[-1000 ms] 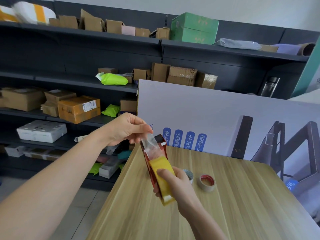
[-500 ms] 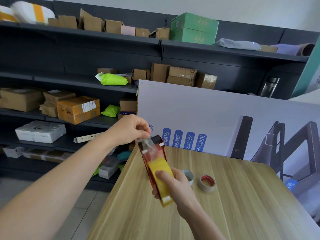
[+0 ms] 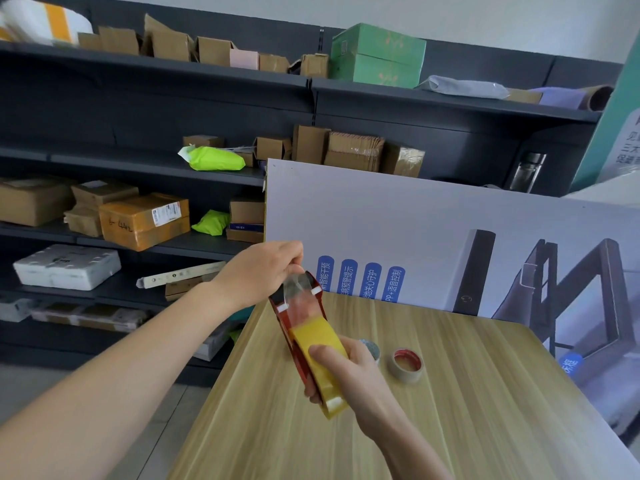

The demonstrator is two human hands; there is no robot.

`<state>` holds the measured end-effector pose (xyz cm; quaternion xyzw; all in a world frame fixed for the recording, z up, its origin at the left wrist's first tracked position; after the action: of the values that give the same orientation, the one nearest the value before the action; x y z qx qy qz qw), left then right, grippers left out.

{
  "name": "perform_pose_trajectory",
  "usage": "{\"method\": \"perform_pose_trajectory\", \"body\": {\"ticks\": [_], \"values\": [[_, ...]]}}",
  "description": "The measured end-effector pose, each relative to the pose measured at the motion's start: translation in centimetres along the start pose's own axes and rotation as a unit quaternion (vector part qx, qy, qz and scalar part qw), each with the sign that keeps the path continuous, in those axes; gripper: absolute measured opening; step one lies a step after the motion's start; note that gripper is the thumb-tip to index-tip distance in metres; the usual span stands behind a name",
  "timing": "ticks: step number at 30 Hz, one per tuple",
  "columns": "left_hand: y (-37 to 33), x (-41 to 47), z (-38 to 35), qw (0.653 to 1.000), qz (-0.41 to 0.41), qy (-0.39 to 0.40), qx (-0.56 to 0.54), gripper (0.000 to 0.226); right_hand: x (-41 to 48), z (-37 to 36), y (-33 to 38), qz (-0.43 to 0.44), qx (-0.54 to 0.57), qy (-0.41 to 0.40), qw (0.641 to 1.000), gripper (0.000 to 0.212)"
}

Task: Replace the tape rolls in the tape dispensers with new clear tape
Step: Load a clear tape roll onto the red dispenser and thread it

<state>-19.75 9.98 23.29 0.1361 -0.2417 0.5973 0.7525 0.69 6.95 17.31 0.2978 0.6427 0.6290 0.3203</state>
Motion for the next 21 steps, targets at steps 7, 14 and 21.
{"method": "perform_pose_trajectory", "body": {"ticks": [7, 14, 21], "values": [[0.1, 0.1, 0.3, 0.999, 0.046, 0.024, 0.0, 0.021, 0.2, 0.1, -0.4, -0.012, 0.018, -0.025, 0.999, 0.055], [-0.5, 0.8, 3.8, 0.881, 0.214, 0.145, -0.398, 0.034, 0.1, 0.3, -1.0, -0.03, 0.015, -0.049, 0.998, 0.047], [-1.0, -0.5, 2.5, 0.839, 0.197, 0.112, -0.495, 0.062, 0.8, 0.4, -0.5, 0.006, 0.023, -0.031, 0.999, 0.046]]}}
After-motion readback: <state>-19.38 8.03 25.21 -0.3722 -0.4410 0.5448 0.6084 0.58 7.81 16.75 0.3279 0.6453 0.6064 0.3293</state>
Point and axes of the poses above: each hand's wrist, its own x-axis towards the middle knuckle, its own z-axis out of the back of the hand, y = z × x, the point moved 1 cm from there along x, towards the middle knuckle, and after that the axes turned 4 degrees about x, right-handed, at the moved point
